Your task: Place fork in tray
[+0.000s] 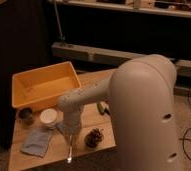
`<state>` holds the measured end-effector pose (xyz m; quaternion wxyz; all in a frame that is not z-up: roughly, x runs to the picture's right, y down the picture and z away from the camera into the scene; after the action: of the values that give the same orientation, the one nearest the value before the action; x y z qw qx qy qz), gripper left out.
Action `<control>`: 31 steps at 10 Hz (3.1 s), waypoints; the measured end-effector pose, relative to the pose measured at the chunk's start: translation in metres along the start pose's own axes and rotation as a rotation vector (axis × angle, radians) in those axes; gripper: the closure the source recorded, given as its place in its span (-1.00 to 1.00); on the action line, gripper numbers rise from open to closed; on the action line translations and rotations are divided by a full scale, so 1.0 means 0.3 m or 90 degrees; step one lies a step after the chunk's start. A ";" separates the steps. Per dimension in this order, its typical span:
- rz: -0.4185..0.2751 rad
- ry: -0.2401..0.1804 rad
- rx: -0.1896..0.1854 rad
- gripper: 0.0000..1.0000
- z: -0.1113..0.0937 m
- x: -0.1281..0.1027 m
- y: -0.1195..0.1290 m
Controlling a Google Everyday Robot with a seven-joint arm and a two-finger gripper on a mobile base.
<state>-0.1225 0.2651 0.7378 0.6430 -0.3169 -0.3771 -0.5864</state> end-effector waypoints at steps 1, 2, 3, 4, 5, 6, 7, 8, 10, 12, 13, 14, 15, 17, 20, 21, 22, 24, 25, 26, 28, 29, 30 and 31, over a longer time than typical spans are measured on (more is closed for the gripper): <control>0.002 0.003 0.001 1.00 0.003 0.005 0.014; 0.001 0.010 0.006 1.00 0.003 0.013 0.018; 0.001 0.018 0.008 1.00 -0.015 0.016 0.025; -0.002 0.025 0.011 1.00 -0.047 0.016 0.028; -0.005 0.033 0.013 1.00 -0.087 0.014 0.031; -0.008 0.041 0.015 1.00 -0.131 0.016 0.033; -0.011 0.051 0.018 1.00 -0.168 0.022 0.035; -0.014 0.061 0.023 1.00 -0.205 0.030 0.036; -0.016 0.074 0.030 1.00 -0.246 0.049 0.043; -0.023 0.090 0.036 1.00 -0.303 0.079 0.031; -0.026 0.098 0.040 1.00 -0.335 0.105 0.027; -0.027 0.104 0.044 1.00 -0.363 0.135 0.023; -0.029 0.112 0.051 1.00 -0.396 0.174 0.010; -0.040 0.130 0.062 1.00 -0.476 0.263 -0.045; -0.054 0.162 0.074 1.00 -0.637 0.384 -0.112; -0.058 0.177 0.089 1.00 -0.695 0.438 -0.156; -0.057 0.188 0.107 1.00 -0.736 0.490 -0.197; -0.050 0.207 0.161 1.00 -0.816 0.606 -0.294; -0.051 0.213 0.180 0.95 -0.839 0.640 -0.338; -0.054 0.225 0.223 0.78 -0.874 0.695 -0.391; -0.048 0.258 0.333 0.37 -0.957 0.802 -0.438; -0.052 0.268 0.386 0.16 -0.984 0.836 -0.462; -0.057 0.273 0.409 0.00 -0.987 0.854 -0.470; -0.060 0.273 0.416 -0.07 -0.988 0.856 -0.478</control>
<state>-0.2241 -0.1349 0.8002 0.7468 0.0516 -0.4150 -0.5171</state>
